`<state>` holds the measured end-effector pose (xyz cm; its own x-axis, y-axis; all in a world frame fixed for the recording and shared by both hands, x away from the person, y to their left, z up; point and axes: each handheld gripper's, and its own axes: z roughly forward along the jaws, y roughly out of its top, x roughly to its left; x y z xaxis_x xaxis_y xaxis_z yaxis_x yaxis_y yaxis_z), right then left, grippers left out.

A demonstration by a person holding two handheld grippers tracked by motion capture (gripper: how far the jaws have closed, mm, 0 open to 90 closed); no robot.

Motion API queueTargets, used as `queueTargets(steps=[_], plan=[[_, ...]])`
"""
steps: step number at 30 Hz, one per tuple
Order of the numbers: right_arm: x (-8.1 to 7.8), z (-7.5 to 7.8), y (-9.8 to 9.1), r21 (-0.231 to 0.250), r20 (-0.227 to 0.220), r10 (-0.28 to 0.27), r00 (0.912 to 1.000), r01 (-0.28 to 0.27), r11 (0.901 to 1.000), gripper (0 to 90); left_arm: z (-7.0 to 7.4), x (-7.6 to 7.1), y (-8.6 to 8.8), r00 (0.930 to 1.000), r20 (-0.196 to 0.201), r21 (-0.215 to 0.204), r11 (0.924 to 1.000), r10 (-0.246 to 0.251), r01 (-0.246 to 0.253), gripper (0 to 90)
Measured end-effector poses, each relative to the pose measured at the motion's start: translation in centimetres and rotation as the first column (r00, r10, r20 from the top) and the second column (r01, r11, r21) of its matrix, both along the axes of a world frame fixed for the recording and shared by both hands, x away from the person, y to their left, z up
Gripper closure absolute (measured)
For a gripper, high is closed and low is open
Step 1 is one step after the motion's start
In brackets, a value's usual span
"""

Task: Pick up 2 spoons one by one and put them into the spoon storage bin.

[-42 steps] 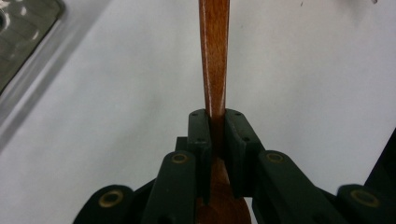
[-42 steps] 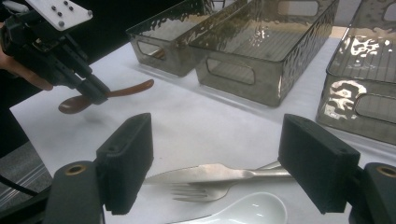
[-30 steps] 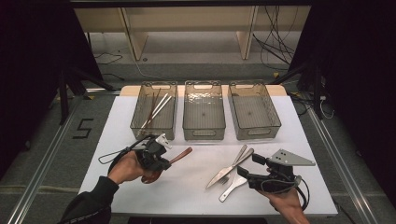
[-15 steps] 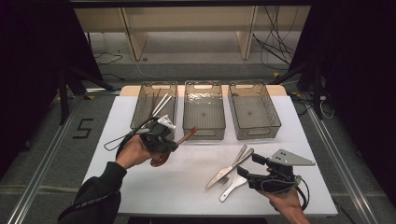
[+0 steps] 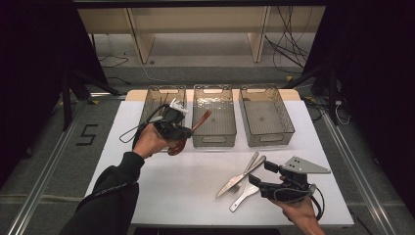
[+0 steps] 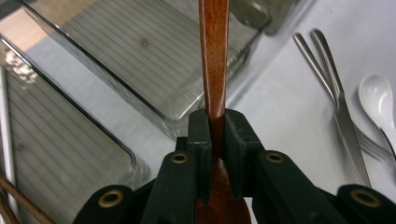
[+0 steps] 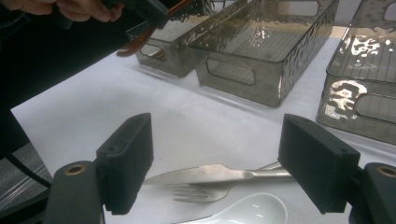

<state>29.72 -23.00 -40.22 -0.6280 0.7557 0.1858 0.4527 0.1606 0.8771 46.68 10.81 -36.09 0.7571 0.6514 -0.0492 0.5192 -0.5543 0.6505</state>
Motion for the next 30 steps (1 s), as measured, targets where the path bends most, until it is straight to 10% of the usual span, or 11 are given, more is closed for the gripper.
queueTargets(steps=[30], plan=[[0.0,0.0,0.0,0.003,0.003,0.014,0.9999,-0.014,0.9999,27.0,0.0,6.5,-4.5,0.9949,0.027,-0.096,0.9909,0.098,-0.094,81.0]])
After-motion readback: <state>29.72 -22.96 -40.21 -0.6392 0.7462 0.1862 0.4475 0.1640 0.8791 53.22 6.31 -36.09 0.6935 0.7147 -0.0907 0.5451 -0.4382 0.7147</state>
